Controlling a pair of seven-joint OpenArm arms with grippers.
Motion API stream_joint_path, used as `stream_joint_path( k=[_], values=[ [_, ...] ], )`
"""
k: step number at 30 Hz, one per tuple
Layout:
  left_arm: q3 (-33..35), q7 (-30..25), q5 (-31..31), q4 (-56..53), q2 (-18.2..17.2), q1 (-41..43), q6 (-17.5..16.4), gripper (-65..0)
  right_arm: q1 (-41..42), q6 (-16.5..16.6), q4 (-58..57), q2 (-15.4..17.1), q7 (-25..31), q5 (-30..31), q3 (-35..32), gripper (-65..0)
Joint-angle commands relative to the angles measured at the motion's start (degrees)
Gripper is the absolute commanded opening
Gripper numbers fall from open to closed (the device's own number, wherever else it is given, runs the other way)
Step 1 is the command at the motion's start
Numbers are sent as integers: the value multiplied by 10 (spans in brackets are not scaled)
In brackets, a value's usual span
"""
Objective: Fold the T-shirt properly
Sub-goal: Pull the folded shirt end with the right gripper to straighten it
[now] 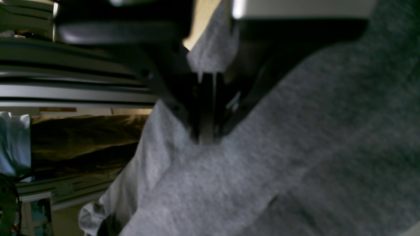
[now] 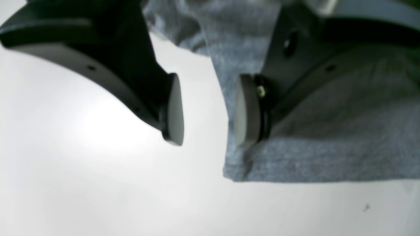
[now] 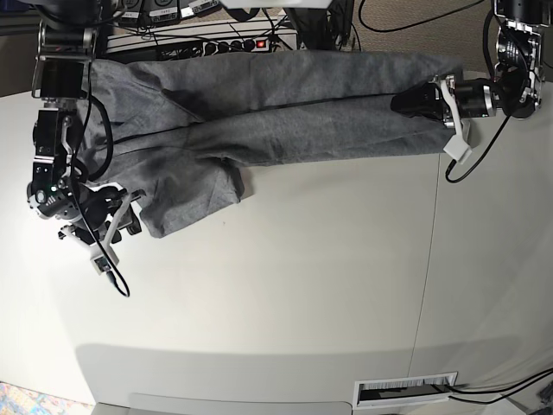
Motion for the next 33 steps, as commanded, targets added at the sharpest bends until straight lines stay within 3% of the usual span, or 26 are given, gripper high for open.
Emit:
stream_joint_path(
  k=[1, 11, 18, 25, 27, 31, 33],
  values=[
    [-2, 5, -1, 3, -7, 1, 4, -650, 21, -1, -5, 8, 11, 5, 4, -388],
    [-2, -6, -1, 3, -7, 1, 4, -650, 36, 0, -105, 4, 60, 24, 3, -388],
    [-2, -7, -1, 3, -7, 1, 4, -650, 36, 12, -130, -29, 67, 19, 3, -388],
    [-2, -6, -1, 3, -8, 1, 4, -650, 35, 11, -130, -56, 73, -35, 2, -397],
    [-2, -6, -1, 3, -8, 1, 4, -650, 36, 11, -130, -57, 71, -34, 2, -454],
    [-2, -6, -1, 3, -8, 1, 4, -650, 36, 11, -129, -57, 66, -27, 2, -634],
    [-2, -6, -1, 3, -8, 1, 4, -650, 38, 11, -129, -57, 60, -18, 2, -650]
  ],
)
